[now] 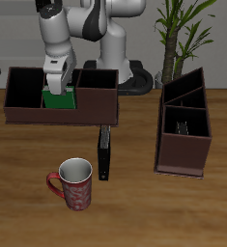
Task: Place the yellow book into the left desk caddy's right compartment and place the green book into the back desk caddy's front compartment and place the black book into the back desk caddy's back compartment
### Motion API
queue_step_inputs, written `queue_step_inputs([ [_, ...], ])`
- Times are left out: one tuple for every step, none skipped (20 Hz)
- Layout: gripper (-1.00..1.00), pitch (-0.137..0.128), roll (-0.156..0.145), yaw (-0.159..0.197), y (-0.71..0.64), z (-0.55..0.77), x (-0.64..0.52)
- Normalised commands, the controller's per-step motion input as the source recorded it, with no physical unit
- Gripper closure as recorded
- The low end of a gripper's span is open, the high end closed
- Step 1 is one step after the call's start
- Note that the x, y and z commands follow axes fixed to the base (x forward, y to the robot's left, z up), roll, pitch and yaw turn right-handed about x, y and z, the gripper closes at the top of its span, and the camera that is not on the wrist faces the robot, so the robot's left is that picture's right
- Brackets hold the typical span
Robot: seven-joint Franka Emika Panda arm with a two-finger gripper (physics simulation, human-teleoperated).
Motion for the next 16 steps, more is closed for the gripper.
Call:
queue_step_inputs([
  [-1.00, -0.003, -0.002, -0.033, -0.01, 0.05, 0.06],
  [-1.00, 0.000, 0.000, 0.000, 0.00, 0.00, 0.00],
  [-1.00, -0.053, -0.011, -0.059, -0.05, 0.18, 0.07],
  [-1.00, -0.002, -0.012, -0.001, -0.03, 0.06, 0.05],
  [-1.00, -0.003, -0.009, -0.070, -0.07, 0.19, 0.05],
  [-1.00, -0.113, -0.040, -0.128, -0.12, 0.56, 0.03],
  [-1.00, -0.035, -0.023, -0.162, -0.14, 0.34, 0.08],
  [-1.00, -0.091, -0.052, -0.162, -0.16, 0.51, 0.04],
  [-1.00, -0.065, -0.050, -0.282, -0.22, 0.46, 0.03],
  [-1.00, 0.008, -0.022, -0.314, -0.22, 0.45, 0.07],
  [-1.00, -0.096, -0.089, -0.306, -0.34, 0.52, 0.07],
  [-1.00, -0.079, -0.064, -0.158, -0.22, 0.32, 0.03],
  [-1.00, -0.078, -0.090, -0.305, -0.33, 0.44, 0.05],
  [-1.00, -0.016, -0.042, -0.322, -0.24, 0.34, 0.04],
  [-1.00, -0.126, -0.102, -0.441, -0.24, 0.53, 0.02],
  [-1.00, -0.057, -0.042, -0.242, -0.07, 0.26, -0.01],
])
